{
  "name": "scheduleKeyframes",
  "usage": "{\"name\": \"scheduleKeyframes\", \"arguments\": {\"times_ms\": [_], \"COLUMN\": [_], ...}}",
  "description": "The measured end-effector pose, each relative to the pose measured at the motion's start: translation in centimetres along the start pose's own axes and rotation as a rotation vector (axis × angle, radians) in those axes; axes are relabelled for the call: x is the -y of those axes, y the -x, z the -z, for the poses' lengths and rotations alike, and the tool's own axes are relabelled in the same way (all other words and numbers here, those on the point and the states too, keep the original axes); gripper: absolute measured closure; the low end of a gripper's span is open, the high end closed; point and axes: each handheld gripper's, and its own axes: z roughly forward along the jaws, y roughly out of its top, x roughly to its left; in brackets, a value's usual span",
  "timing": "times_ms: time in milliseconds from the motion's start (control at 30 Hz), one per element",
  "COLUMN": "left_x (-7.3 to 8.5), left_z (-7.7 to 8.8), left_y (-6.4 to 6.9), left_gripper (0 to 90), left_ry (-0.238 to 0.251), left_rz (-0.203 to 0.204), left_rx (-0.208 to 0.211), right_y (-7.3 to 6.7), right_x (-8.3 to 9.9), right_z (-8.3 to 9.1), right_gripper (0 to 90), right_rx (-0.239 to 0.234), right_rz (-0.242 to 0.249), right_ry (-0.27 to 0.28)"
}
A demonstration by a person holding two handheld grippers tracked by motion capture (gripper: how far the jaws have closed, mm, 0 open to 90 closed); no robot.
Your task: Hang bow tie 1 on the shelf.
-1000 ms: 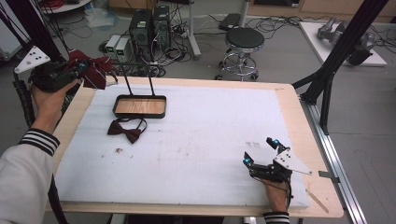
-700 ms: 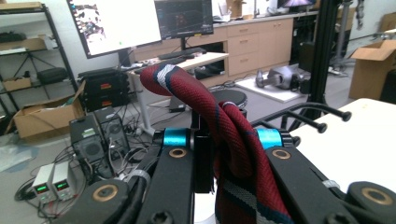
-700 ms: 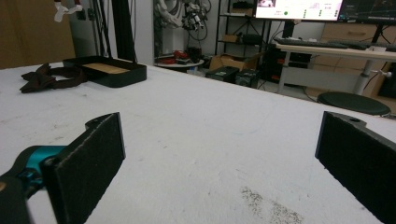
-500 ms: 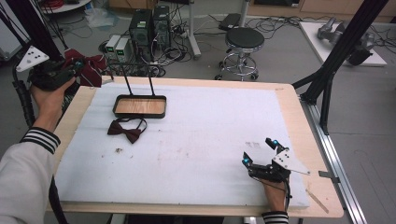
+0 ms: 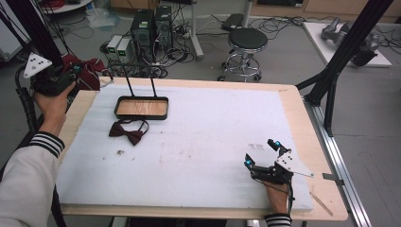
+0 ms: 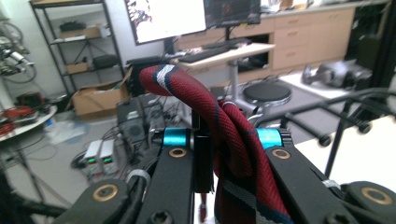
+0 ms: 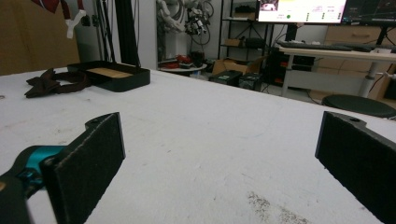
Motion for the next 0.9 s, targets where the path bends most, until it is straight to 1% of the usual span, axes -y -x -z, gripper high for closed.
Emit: {"name": "scheduleKeyframes", "arguments": {"times_ms": [67,133,167,233,333,467,633,733,900], "left_x": [0.3,0.6,0.9,1.3,2.0,2.6,3.5,3.9,4.3], "left_z": [0.1,0.1,0.1,0.1,0.0,-0.2,-0.4,-0.5,-0.7], "left_y": [-0.1,-0.1,-0.2,-0.3,-0.1,0.2,0.6,0.8,1.2], "left_gripper": [81.9,81.9,82.0,82.0,81.9,82.0,82.0,81.9,81.9], "left_ry": [-0.006,-0.023,-0.03,-0.045,-0.08,-0.093,-0.104,-0.109,-0.119], "left_rz": [0.006,0.0,0.004,0.008,0.0,0.001,0.008,0.016,0.02], "left_rx": [-0.013,-0.026,-0.029,-0.028,-0.017,-0.007,0.02,0.038,0.064], "right_y": [0.0,-0.1,-0.1,-0.2,-0.2,-0.3,-0.3,-0.4,-0.3], "right_x": [0.0,0.0,0.0,0.1,0.1,0.1,0.1,0.2,0.2], "right_z": [-0.1,-0.1,-0.1,-0.2,-0.2,-0.2,-0.3,-0.3,-0.3], "right_gripper": [0.6,0.5,0.5,0.5,0.5,0.5,0.5,0.5,0.5], "right_rx": [-0.003,-0.006,-0.006,-0.008,-0.014,-0.018,-0.019,-0.02,-0.014], "right_rz": [0.007,0.003,0.009,0.003,0.004,-0.005,0.006,0.002,0.009], "right_ry": [0.002,-0.002,0.0,-0.001,0.009,0.019,0.022,0.021,0.031]}}
